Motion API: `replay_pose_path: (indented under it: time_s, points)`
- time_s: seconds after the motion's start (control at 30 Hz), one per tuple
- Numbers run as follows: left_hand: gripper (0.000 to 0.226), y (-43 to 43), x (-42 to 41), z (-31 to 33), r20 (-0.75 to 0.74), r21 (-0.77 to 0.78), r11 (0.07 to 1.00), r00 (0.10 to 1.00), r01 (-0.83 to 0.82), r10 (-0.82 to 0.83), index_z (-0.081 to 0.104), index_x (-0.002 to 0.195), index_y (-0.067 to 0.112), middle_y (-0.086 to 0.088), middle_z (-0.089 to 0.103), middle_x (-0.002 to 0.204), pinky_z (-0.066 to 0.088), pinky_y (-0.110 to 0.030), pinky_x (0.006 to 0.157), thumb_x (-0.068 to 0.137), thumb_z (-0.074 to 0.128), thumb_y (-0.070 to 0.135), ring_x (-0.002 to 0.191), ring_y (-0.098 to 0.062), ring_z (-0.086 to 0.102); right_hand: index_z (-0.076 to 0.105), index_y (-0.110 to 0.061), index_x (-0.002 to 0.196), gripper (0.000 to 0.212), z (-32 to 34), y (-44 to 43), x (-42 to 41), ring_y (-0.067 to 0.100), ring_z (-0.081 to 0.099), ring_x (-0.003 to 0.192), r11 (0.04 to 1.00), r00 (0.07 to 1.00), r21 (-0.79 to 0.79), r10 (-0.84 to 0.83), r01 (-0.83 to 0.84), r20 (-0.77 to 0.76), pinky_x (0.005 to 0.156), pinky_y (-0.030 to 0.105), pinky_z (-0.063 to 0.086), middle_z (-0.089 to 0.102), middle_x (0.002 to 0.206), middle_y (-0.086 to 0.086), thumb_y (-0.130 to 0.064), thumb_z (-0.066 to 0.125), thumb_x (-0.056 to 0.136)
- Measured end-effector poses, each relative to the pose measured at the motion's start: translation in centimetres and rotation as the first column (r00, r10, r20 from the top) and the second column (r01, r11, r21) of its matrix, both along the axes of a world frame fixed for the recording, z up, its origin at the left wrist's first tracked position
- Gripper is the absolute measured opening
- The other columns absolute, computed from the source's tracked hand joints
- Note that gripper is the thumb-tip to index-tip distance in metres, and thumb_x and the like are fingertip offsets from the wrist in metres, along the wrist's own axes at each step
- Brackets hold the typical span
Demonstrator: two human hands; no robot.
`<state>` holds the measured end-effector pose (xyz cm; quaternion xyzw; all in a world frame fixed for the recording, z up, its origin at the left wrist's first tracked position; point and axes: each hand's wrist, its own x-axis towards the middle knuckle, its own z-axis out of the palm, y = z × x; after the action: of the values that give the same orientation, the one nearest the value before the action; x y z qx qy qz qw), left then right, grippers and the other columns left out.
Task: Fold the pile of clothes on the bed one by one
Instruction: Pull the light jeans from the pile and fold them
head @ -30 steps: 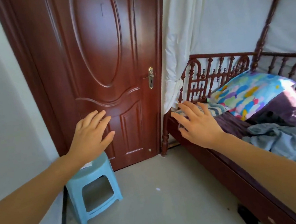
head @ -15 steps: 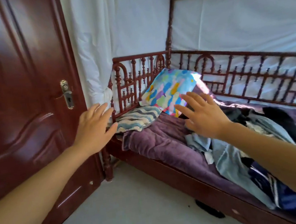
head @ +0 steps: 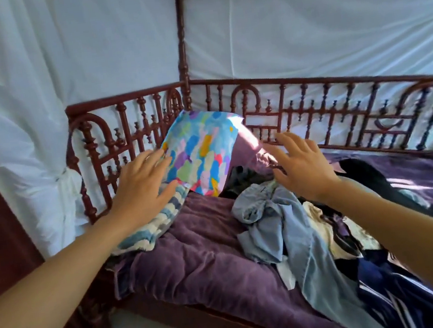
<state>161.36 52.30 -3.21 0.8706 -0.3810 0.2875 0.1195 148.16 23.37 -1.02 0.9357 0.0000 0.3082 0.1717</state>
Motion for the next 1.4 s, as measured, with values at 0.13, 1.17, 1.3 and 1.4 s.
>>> replay_pose_path:
  time_s: [0.13,1.17,1.3,1.4]
  points:
    - [0.070,-1.4,7.1,-1.1,-0.101,-0.022,1.000,0.995,-0.004,0.002,0.054,0.127,0.003,-0.016,0.052,0.134,0.035,-0.054,0.099,0.084,0.025,0.050,0.128,-0.034,0.040,0.061,-0.009,0.119,0.054,-1.3,-1.2,5.5,0.041,0.059,0.109,0.998,0.995,-0.033,-0.061,0.059,-0.080,0.081,0.055,0.049,0.060,0.119,0.023,-0.022,0.075,0.070]
    - [0.049,-32.0,16.4,-24.5,-0.810,0.250,0.931,0.584,0.264,0.052,0.035,0.142,0.016,0.002,0.032,0.148,0.033,-0.034,0.106,0.098,0.040,0.037,0.137,-0.020,0.027,0.015,-0.027,0.148,0.056,-24.7,-15.5,14.4,0.026,0.012,0.143,0.474,0.651,0.484,-0.296,0.736,-0.699,0.113,0.040,0.020,0.009,0.156,0.005,-0.034,0.037,0.097]
    - [0.046,-31.6,17.8,-27.0,-0.850,0.296,0.941,0.496,0.167,0.179,0.038,0.139,0.017,0.003,0.038,0.144,0.034,-0.032,0.103,0.097,0.041,0.036,0.133,-0.019,0.033,0.044,-0.017,0.136,0.062,-26.3,-17.4,17.7,0.033,0.042,0.129,0.556,0.654,0.469,-0.187,0.686,-0.733,0.096,0.049,0.042,0.038,0.141,0.008,-0.034,0.066,0.080]
    - [0.047,-31.6,19.6,-28.5,-0.859,0.326,0.940,0.446,0.100,0.251,0.036,0.141,0.016,0.002,0.036,0.146,0.034,-0.032,0.104,0.098,0.040,0.036,0.134,-0.019,0.033,0.061,-0.019,0.121,0.071,-27.8,-19.5,20.9,0.031,0.060,0.111,0.575,0.624,0.431,-0.184,0.695,-0.760,0.081,0.045,0.052,0.057,0.123,0.010,-0.047,0.082,0.058]
